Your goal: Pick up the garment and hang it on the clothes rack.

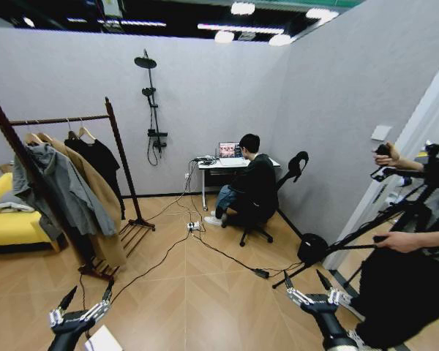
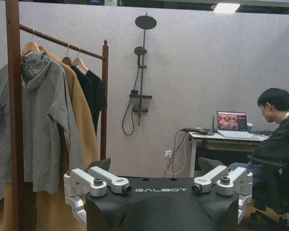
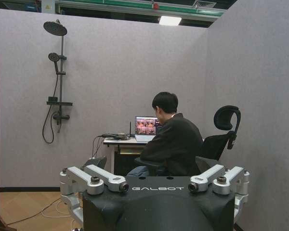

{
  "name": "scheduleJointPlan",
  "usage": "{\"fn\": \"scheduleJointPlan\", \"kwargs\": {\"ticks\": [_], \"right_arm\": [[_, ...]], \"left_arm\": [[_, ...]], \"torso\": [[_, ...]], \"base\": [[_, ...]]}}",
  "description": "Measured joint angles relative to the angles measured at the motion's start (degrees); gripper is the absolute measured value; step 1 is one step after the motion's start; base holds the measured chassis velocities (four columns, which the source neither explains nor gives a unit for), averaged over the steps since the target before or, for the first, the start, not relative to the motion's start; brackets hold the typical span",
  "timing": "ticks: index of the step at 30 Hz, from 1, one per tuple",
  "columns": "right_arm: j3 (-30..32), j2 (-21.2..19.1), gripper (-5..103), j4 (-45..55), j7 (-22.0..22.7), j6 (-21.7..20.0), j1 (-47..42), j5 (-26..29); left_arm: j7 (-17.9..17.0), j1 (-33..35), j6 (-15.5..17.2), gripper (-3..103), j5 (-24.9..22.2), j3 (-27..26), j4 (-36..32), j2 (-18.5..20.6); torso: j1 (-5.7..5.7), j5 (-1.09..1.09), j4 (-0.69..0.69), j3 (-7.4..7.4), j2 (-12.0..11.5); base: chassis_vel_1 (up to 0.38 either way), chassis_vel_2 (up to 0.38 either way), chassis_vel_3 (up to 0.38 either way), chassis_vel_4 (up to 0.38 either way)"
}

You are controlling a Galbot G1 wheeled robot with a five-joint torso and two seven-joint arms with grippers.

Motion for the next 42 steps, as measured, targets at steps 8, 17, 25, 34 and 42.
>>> {"fn": "scheduleJointPlan", "kwargs": {"ticks": [8, 17, 25, 34, 42], "right_arm": [[0.0, 0.0, 100, 0.0, 0.0, 0.0, 0.0, 0.0], [0.0, 0.0, 100, 0.0, 0.0, 0.0, 0.0, 0.0], [0.0, 0.0, 100, 0.0, 0.0, 0.0, 0.0, 0.0], [0.0, 0.0, 100, 0.0, 0.0, 0.0, 0.0, 0.0], [0.0, 0.0, 100, 0.0, 0.0, 0.0, 0.0, 0.0]], "left_arm": [[0.0, 0.0, 0.0, 100, 0.0, 0.0, 0.0, 0.0], [0.0, 0.0, 0.0, 100, 0.0, 0.0, 0.0, 0.0], [0.0, 0.0, 0.0, 100, 0.0, 0.0, 0.0, 0.0], [0.0, 0.0, 0.0, 100, 0.0, 0.0, 0.0, 0.0], [0.0, 0.0, 0.0, 100, 0.0, 0.0, 0.0, 0.0]], "torso": [[-0.08, -0.01, -0.03, -0.03, 0.0], [-0.08, 0.0, -0.02, -0.03, 0.0], [-0.08, 0.0, -0.02, -0.03, 0.1], [-0.08, 0.0, -0.02, -0.03, 0.0], [-0.08, 0.0, -0.02, -0.03, 0.0]], "base": [[-0.013, 0.027, 0.013, -0.012], [0.0, 0.0, 0.0, 0.0], [0.0, 0.0, 0.0, 0.0], [0.0, 0.0, 0.0, 0.0], [0.0, 0.0, 0.0, 0.0]]}}
